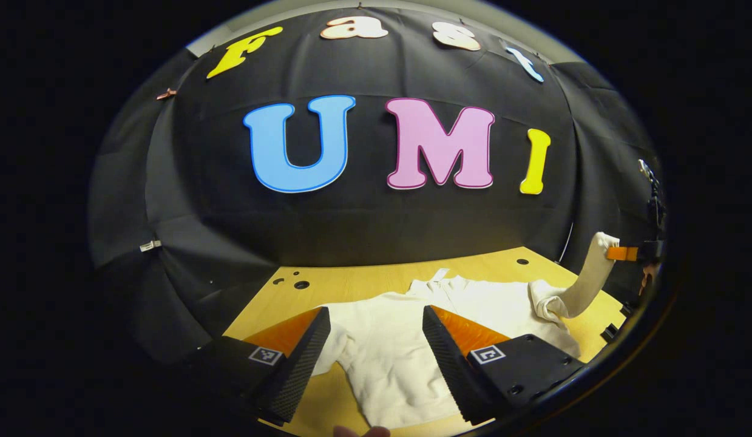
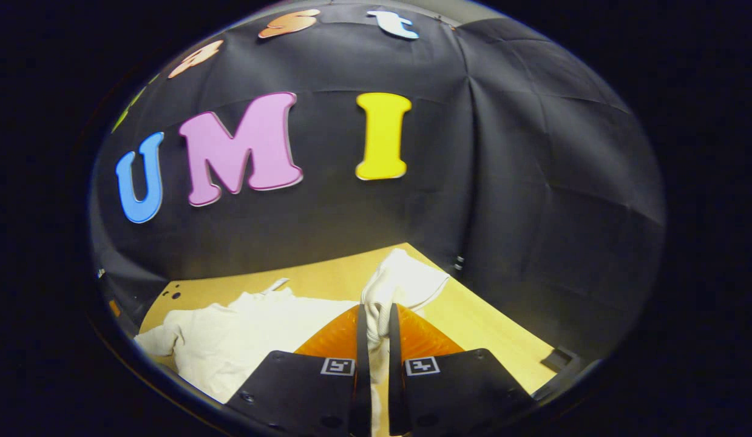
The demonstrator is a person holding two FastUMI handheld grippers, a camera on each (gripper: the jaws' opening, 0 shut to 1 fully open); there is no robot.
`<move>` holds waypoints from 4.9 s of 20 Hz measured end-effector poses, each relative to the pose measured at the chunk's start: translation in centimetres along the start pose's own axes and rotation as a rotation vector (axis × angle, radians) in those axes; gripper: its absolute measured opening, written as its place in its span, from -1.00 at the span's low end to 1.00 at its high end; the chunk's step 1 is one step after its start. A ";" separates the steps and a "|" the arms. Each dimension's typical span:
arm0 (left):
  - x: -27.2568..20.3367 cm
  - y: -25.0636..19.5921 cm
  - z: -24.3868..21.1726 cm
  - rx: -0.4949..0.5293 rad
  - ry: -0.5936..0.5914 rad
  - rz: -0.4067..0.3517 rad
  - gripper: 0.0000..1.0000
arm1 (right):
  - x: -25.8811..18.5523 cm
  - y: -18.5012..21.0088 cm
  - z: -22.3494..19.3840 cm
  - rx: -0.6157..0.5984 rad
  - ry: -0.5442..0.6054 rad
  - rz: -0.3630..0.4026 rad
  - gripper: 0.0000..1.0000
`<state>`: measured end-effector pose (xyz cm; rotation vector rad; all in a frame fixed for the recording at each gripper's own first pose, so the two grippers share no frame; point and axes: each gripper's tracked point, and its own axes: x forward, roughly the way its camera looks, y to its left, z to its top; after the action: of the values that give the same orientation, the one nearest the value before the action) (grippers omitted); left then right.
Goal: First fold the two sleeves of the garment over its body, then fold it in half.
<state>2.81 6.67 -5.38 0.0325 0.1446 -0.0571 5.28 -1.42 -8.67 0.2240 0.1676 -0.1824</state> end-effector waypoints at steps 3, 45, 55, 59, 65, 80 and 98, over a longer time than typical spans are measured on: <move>0.1 3.2 -1.1 -0.022 0.018 0.011 0.93 | 0.9 6.6 0.2 -0.011 -0.006 0.070 -0.80; 1.1 31.8 -20.0 -0.170 0.360 0.489 0.94 | 0.4 32.6 -18.1 -0.022 0.489 0.545 0.37; 3.0 32.5 -24.7 -0.160 0.530 0.473 0.93 | -0.8 28.1 -17.2 -0.024 0.471 0.493 0.37; 3.6 32.5 -24.6 -0.089 0.569 0.460 -0.24 | -1.4 26.9 -16.7 -0.016 0.465 0.503 0.37; 3.1 30.4 -20.8 -0.126 0.471 0.427 -0.77 | -2.2 22.3 -14.7 -0.003 0.413 0.482 0.37; 6.9 12.4 -4.7 -0.090 0.198 0.230 -0.78 | -1.4 12.4 -13.2 0.008 0.387 0.427 0.65; 12.8 -15.7 -3.5 -0.037 0.206 -0.100 -0.78 | -0.2 2.3 -12.1 0.075 0.382 0.362 0.65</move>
<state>14.04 -9.55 -11.13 -0.0062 0.3531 -0.1512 3.77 3.64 -19.81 0.3581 0.4956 0.2176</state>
